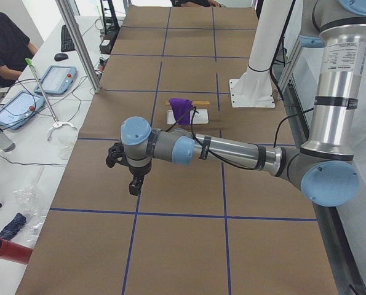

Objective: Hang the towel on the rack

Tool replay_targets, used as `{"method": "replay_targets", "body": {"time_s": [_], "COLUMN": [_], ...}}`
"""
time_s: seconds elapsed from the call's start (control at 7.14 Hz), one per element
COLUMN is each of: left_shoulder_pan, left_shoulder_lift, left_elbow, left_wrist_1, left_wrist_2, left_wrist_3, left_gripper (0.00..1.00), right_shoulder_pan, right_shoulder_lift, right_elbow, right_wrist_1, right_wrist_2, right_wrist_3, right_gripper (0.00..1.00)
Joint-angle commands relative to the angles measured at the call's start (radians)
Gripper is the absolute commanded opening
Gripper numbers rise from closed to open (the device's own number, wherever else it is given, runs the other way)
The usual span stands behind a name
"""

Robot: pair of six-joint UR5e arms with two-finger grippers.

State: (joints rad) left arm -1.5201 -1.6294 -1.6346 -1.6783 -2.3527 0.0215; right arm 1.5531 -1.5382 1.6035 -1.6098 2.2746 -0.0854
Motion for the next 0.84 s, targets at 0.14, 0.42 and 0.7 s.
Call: {"method": "replay_targets", "body": {"time_s": [0.14,0.42,0.7], "left_shoulder_pan": [0.0,0.0,-0.009], "left_shoulder_lift": [0.013,0.01,0.002], "left_elbow": [0.026,0.002,-0.025], "left_wrist_1": [-0.106,-0.084,-0.084], "left_wrist_2": [0.004,0.004,0.004], "left_wrist_3": [-0.003,0.0,0.0], "left_gripper": [1.0,1.0,1.0], "right_shoulder_pan": [-0.002,-0.013,-0.013], "right_shoulder_lift": [0.0,0.0,-0.002], "right_elbow": [0.026,0.027,0.032], "right_wrist_1": [0.008,0.01,0.008], "right_wrist_2": [0.008,0.025,0.037], "right_wrist_3": [0.006,0.006,0.007], "right_gripper": [1.0,1.0,1.0]}}
